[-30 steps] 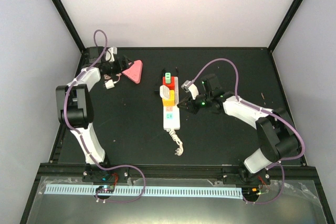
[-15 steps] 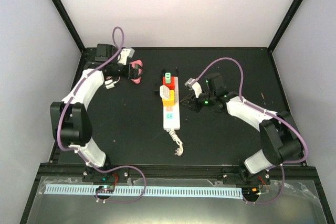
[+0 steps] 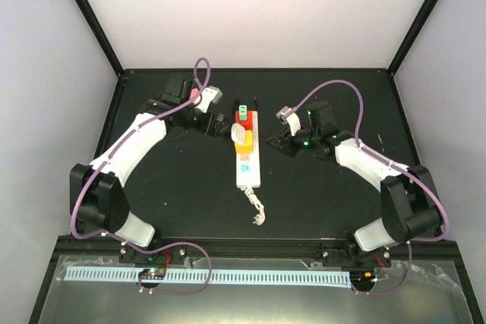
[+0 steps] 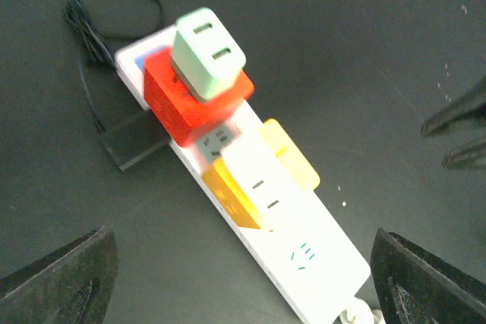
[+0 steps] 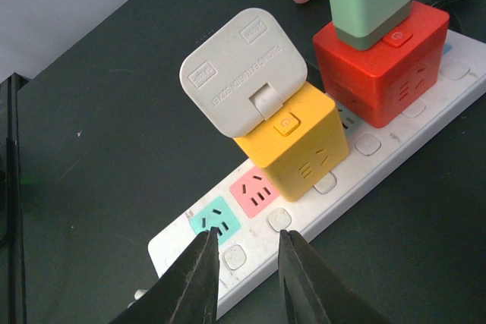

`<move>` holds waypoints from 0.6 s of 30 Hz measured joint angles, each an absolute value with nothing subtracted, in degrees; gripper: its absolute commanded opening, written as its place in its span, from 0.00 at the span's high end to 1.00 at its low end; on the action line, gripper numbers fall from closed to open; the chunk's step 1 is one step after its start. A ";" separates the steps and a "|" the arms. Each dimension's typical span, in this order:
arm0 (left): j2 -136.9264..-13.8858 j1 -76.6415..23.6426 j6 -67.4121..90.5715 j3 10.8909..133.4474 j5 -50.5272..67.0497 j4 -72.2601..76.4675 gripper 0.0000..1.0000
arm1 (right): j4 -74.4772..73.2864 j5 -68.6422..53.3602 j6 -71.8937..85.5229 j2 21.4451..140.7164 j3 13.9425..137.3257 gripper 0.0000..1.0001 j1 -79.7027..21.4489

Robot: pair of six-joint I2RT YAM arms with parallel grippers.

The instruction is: Pull the plug off the socket

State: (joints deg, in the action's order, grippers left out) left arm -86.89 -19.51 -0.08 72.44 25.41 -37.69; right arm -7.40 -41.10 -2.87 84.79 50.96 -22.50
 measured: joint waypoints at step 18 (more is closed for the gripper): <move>-93.76 -27.86 3.86 70.91 16.67 -37.28 0.31 | -6.98 -41.89 -2.85 84.47 50.87 0.74 -21.65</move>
